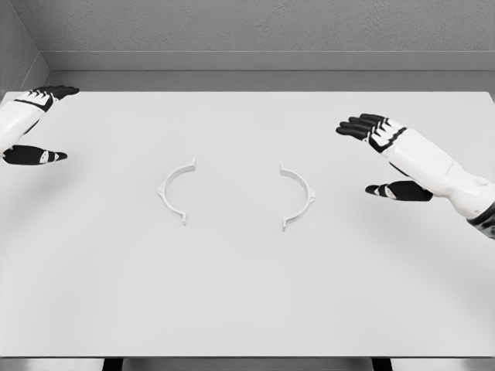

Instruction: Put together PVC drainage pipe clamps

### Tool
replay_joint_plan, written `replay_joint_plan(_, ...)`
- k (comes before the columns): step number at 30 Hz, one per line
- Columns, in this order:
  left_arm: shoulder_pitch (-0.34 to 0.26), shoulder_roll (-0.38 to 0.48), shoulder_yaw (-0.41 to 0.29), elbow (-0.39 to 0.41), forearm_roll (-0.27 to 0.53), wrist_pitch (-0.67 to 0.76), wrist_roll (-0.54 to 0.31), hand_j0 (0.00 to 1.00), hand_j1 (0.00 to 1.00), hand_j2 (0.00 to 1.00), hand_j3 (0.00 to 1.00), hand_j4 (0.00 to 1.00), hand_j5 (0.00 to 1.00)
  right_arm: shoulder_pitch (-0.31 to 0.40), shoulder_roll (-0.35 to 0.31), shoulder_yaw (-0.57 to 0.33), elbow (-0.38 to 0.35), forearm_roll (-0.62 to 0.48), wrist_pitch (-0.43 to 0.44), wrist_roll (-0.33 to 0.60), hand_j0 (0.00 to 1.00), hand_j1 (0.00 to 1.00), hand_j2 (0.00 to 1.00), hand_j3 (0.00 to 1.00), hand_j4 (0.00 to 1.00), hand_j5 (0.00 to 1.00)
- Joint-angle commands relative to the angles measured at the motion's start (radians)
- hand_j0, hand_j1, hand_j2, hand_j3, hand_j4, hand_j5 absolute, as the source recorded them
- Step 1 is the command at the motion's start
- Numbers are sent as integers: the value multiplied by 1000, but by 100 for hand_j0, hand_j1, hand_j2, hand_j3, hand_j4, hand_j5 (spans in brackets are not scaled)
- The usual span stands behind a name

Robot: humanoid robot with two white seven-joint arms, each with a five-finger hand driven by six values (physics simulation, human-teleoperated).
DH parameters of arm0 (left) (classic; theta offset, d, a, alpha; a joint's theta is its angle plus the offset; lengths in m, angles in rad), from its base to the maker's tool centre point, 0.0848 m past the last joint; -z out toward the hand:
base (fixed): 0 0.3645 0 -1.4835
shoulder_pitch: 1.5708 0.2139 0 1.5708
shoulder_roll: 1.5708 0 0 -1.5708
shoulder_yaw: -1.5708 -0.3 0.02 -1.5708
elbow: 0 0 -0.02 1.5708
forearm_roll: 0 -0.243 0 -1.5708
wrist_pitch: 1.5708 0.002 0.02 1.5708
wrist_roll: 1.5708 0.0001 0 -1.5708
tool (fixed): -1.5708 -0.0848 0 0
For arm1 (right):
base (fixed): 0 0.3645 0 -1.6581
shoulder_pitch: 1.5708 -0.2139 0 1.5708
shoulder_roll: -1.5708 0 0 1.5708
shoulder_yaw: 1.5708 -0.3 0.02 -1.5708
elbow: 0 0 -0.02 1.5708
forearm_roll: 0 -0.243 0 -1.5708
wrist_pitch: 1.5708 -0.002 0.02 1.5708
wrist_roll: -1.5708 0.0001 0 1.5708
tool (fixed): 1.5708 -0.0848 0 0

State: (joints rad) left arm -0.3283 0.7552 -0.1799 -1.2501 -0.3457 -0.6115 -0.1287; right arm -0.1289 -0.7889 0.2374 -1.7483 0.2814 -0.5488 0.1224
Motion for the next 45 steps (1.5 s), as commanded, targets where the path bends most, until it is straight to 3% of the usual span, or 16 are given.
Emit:
replay_joint_plan(1, 0, 3, 0, -6, 8, 1, 1, 100, 100, 100, 100, 100, 100, -2, 0, 0, 0, -7, 0, 3, 100, 100, 100, 100, 100, 100)
replay_joint_plan(5, 5, -7, -18, -12, 1, 1, 0, 100, 100, 100, 100, 100, 100, -12, 29, -1, 6, -4, 13, 5, 100, 100, 100, 100, 100, 100)
replay_joint_plan(7, 2, -13, -50, -14, 2, 1, 0, 100, 100, 100, 100, 100, 100, -94, 112, 3, 81, 10, 23, 92, 100, 100, 100, 100, 100, 100)
replay_joint_plan(9, 2, -14, -76, -38, 1, 1, 1, 100, 100, 100, 100, 100, 100, -127, 262, -4, 154, 90, 27, 252, 100, 100, 100, 100, 100, 100)
replay_joint_plan(11, 3, -27, -90, -58, 1, 1, 0, 100, 100, 100, 100, 100, 100, -141, 344, -3, 173, 96, 112, 261, 100, 100, 100, 100, 100, 100)
replay_joint_plan(25, -3, -79, -190, -69, -9, 1, 0, 100, 100, 100, 100, 100, 100, -121, 358, -3, 179, 99, 231, 267, 100, 100, 100, 100, 100, 100)
replay_joint_plan(27, -8, -79, -202, -65, -9, 1, 0, 100, 100, 100, 100, 100, 100, -126, 362, 3, 237, 99, 233, 266, 100, 100, 100, 100, 100, 100)
replay_joint_plan(36, -26, -117, -214, -23, -10, 1, 0, 100, 100, 100, 100, 100, 100, -144, 407, 6, 332, 163, 233, 263, 100, 100, 100, 100, 100, 100)
replay_joint_plan(45, -40, -120, -214, 11, -10, 1, 0, 100, 100, 100, 100, 100, 100, -164, 448, 5, 378, 199, 233, 267, 100, 100, 100, 100, 100, 100)
